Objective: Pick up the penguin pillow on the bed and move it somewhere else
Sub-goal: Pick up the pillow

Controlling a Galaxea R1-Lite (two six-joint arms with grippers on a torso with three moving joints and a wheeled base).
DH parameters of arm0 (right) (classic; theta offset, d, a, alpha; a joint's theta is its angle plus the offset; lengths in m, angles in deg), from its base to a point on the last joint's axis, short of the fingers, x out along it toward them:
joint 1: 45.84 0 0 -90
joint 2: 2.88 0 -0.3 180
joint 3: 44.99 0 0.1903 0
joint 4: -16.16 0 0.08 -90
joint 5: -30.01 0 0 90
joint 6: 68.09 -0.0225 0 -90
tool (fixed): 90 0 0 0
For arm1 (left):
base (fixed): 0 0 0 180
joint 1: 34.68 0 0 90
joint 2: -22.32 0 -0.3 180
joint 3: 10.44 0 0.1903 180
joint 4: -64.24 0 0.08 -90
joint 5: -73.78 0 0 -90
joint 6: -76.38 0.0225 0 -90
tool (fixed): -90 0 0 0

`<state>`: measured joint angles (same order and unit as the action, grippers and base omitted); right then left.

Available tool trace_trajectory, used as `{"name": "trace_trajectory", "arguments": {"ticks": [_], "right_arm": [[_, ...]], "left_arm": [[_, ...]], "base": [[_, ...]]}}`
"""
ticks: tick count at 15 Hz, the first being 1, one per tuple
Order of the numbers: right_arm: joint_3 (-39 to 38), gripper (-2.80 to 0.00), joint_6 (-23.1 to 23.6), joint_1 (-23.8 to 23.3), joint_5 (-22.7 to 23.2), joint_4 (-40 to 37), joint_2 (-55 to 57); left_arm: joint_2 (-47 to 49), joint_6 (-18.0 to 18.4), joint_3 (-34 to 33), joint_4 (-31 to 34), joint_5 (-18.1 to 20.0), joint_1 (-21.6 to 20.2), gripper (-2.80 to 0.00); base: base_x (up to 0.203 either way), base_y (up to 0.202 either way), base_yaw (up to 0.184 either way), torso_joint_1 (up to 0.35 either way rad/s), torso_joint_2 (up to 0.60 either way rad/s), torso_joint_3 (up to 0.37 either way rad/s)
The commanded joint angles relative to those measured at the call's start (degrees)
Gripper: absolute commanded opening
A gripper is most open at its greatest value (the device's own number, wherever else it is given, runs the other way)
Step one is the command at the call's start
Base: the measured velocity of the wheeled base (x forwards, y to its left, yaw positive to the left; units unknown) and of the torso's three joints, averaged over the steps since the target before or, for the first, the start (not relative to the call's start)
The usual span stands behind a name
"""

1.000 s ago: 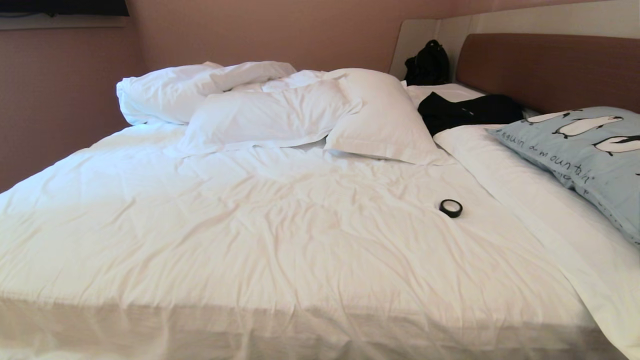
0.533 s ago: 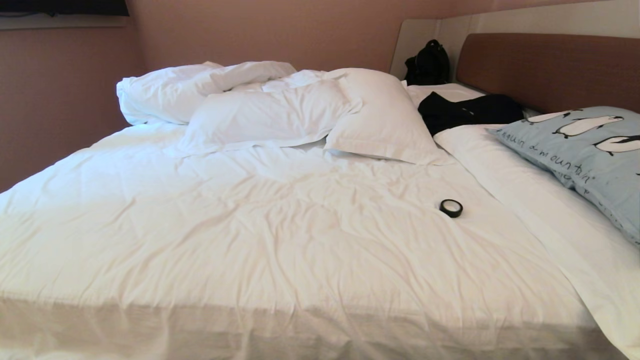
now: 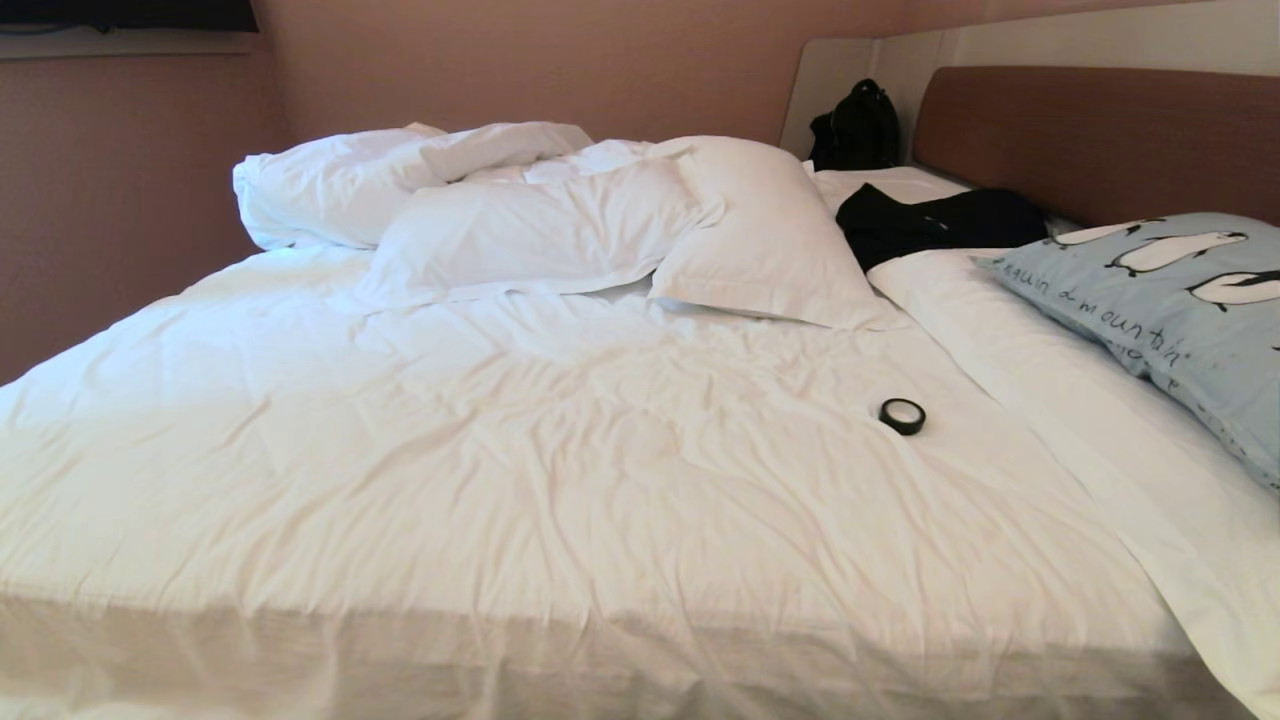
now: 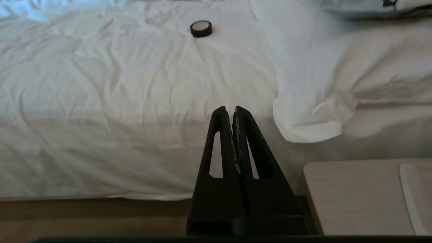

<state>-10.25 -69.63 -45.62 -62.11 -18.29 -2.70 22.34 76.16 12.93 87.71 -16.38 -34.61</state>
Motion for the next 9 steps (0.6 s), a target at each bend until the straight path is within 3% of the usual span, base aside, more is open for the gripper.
{"name": "trace_trajectory", "arguments": {"ticks": [1, 9], "right_arm": [[-3.3, -2.80, 0.4, 0.0, 0.6, 5.6, 0.0], [-10.2, -2.80, 2.2, 0.0, 1.4, 8.5, 0.0]], "left_arm": [[0.0, 0.0, -0.1, 0.0, 0.0, 0.0, -2.80], [0.0, 0.0, -0.1, 0.0, 0.0, 0.0, -2.80]], "base": [[0.000, 0.000, 0.000, 0.000, 0.00, 0.000], [0.000, 0.000, 0.000, 0.000, 0.00, 0.000]]}}
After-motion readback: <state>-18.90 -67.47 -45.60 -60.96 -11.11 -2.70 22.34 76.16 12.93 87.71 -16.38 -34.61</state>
